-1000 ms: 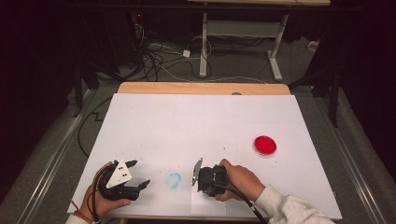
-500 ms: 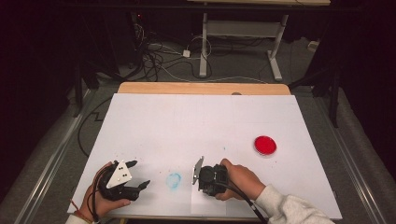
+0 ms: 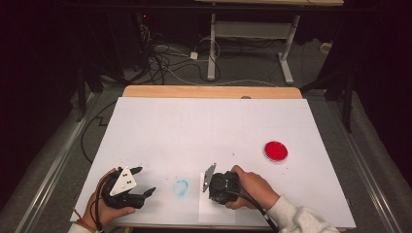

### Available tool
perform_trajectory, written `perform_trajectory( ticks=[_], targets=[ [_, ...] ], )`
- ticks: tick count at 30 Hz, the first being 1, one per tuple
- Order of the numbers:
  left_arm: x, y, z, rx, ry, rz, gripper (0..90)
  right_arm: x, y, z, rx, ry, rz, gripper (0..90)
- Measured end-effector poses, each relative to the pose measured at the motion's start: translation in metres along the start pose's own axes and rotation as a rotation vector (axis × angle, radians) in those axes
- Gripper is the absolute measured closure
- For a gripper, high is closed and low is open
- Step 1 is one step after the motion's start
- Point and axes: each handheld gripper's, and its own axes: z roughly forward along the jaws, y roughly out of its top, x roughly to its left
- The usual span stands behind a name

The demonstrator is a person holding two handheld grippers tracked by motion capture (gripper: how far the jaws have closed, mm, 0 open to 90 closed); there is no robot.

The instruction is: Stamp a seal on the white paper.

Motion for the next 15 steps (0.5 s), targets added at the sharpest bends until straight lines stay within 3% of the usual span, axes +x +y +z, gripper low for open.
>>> perform_trajectory(
  ticks=[7,15],
  targets=[
    [-0.001,0.002,0.002,0.004,-0.006,0.007,20.4,-0.007,-0.020,-0.030,-0.184,-0.078,0.095,76.7],
    [-0.002,0.003,0.004,0.009,-0.009,0.012,20.4,-0.008,-0.037,-0.050,-0.272,-0.124,0.134,76.7]
  ],
)
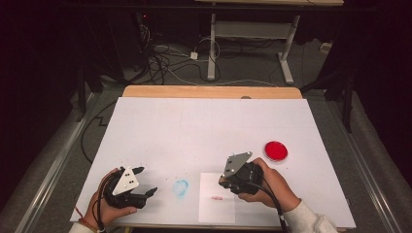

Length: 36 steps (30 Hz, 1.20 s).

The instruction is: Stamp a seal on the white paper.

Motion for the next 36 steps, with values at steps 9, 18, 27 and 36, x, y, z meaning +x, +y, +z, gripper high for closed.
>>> perform_trajectory(
  ticks=[9,18,27,36],
  targets=[
    [0.000,0.000,-0.002,-0.005,0.005,-0.002,20.4,-0.005,-0.008,-0.017,-0.092,-0.058,0.028,76.7],
    [0.000,0.000,-0.001,-0.004,0.007,0.000,20.4,-0.008,-0.020,-0.026,-0.149,-0.105,0.043,76.7],
    [0.002,-0.001,0.000,-0.003,0.005,-0.007,20.5,-0.011,-0.029,-0.029,-0.145,-0.104,0.057,76.7],
    [0.005,-0.002,0.002,-0.001,-0.004,-0.005,20.5,-0.019,-0.036,-0.032,-0.120,-0.117,0.078,76.7]
  ],
)
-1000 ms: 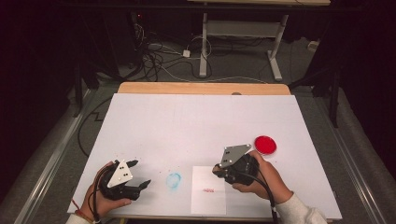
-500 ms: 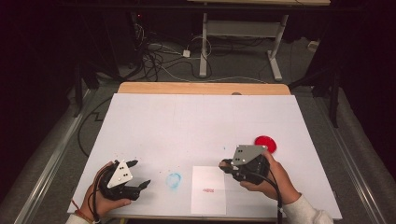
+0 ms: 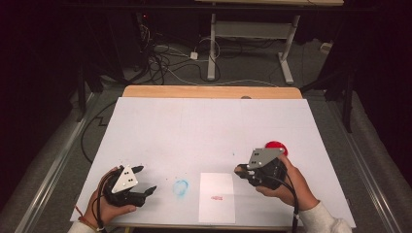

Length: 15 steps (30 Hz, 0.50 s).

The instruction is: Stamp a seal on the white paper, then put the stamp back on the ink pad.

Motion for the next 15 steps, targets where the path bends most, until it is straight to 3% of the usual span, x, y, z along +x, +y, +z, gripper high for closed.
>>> perform_trajectory(
  ticks=[15],
  targets=[
    [-0.001,0.002,0.000,0.001,-0.003,0.009,20.5,-0.011,-0.013,-0.012,0.021,-0.047,0.049,76.6]
  ],
)
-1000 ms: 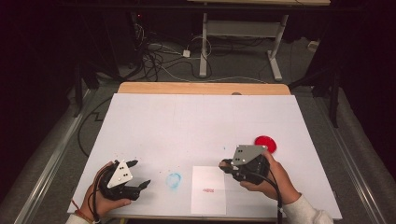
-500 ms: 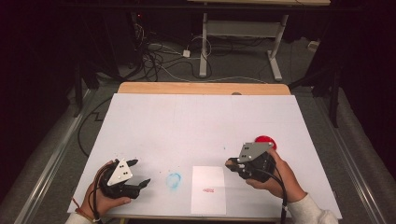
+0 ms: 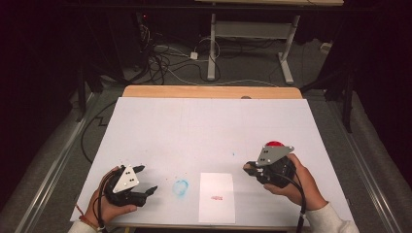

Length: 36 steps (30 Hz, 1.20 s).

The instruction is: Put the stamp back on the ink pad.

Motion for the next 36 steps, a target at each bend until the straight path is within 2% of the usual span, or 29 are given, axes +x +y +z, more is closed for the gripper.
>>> perform_trajectory(
  ticks=[2,9,11,16,19,22,29,36],
  targets=[
    [0.000,0.001,-0.001,-0.008,0.003,-0.005,20.5,-0.004,-0.002,0.000,-0.003,0.017,0.019,76.6],
    [-0.001,-0.001,0.001,0.007,-0.002,-0.006,20.5,-0.021,-0.009,0.002,0.048,-0.036,0.051,76.6],
    [-0.002,-0.001,0.001,0.010,-0.005,-0.003,20.5,-0.030,-0.012,0.002,0.056,-0.044,0.078,76.6],
    [-0.003,0.001,0.001,0.009,-0.005,0.001,20.5,-0.053,-0.020,-0.006,0.092,-0.097,0.143,76.6],
    [-0.004,0.001,0.003,0.015,-0.009,0.005,20.5,-0.065,-0.024,-0.006,0.130,-0.093,0.178,76.6],
    [-0.004,0.001,0.003,0.017,-0.011,0.007,20.5,-0.073,-0.025,-0.003,0.208,-0.119,0.172,76.6],
    [-0.005,0.002,0.004,0.018,-0.017,0.009,20.5,-0.086,-0.023,0.013,0.344,-0.125,0.158,76.5],
    [-0.004,0.001,0.005,0.023,-0.019,0.007,20.5,-0.102,-0.028,0.027,0.403,-0.119,0.190,76.4]
  ],
)
